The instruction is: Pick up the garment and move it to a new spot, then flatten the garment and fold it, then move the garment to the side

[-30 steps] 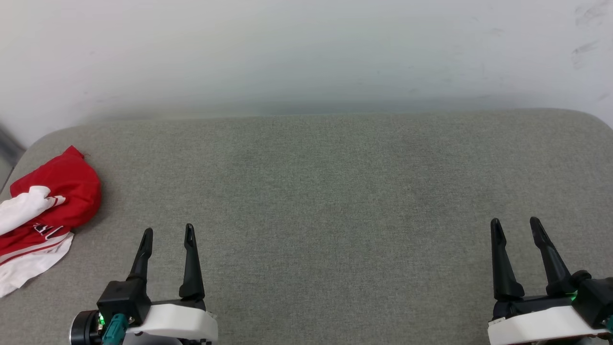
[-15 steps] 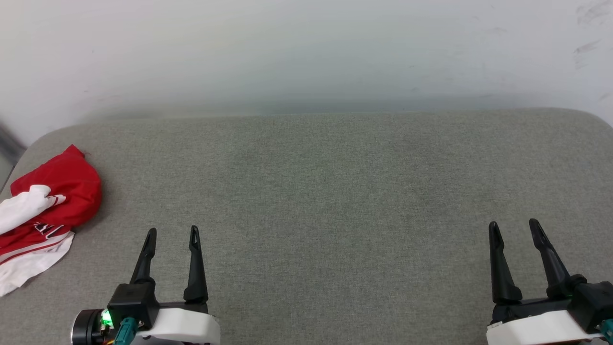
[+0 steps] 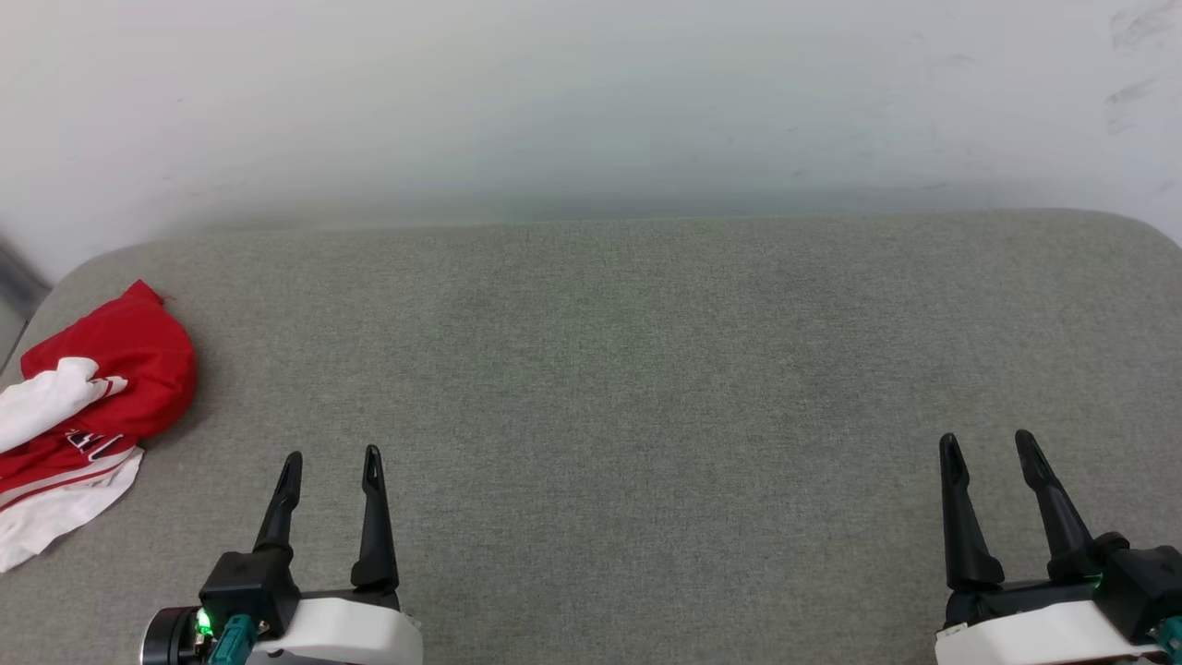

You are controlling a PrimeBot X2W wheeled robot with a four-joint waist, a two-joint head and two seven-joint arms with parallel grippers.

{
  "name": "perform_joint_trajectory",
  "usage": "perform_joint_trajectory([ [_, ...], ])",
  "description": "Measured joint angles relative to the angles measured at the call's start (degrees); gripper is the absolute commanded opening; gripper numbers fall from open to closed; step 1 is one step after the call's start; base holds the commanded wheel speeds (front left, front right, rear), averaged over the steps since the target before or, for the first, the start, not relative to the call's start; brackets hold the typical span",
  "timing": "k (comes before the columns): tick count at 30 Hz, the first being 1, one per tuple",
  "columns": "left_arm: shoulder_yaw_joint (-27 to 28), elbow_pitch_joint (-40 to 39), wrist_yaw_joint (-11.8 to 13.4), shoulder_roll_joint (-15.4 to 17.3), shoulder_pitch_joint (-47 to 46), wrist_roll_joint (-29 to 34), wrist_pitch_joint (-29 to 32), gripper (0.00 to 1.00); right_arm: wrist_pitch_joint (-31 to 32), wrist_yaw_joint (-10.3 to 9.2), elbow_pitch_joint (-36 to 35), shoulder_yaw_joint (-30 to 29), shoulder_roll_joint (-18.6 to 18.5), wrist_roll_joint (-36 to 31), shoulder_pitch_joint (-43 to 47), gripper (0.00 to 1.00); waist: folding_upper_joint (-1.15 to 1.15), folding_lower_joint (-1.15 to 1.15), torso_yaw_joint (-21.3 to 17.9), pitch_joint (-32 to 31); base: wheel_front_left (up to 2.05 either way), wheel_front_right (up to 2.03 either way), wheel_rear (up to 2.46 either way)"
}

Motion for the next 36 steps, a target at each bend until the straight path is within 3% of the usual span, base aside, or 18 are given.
perform_joint_trajectory([
  [8,0.08,0.67,-0.01,-0.01,-0.01,-0.24,0.00,1.00,0.00,0.00,0.18,0.21,0.00,0.35,0.49,1.00,0.00,0.00,0.72,-0.06,0.00,0.00,0.00],
  [15,0.21,1.02,0.32,-0.01,-0.02,0.14,0.00,1.00,-0.01,0.00,-0.01,0.42,0.00,-0.21,0.68,1.00,0.00,0.00,3.61,-0.02,0.00,0.00,0.00],
  [36,1.99,1.32,1.53,0.00,-0.61,-1.34,-0.01,1.00,-0.01,0.00,-1.29,1.03,-0.01,-1.74,0.74,1.00,0.00,0.00,19.29,2.31,0.00,0.00,0.00],
])
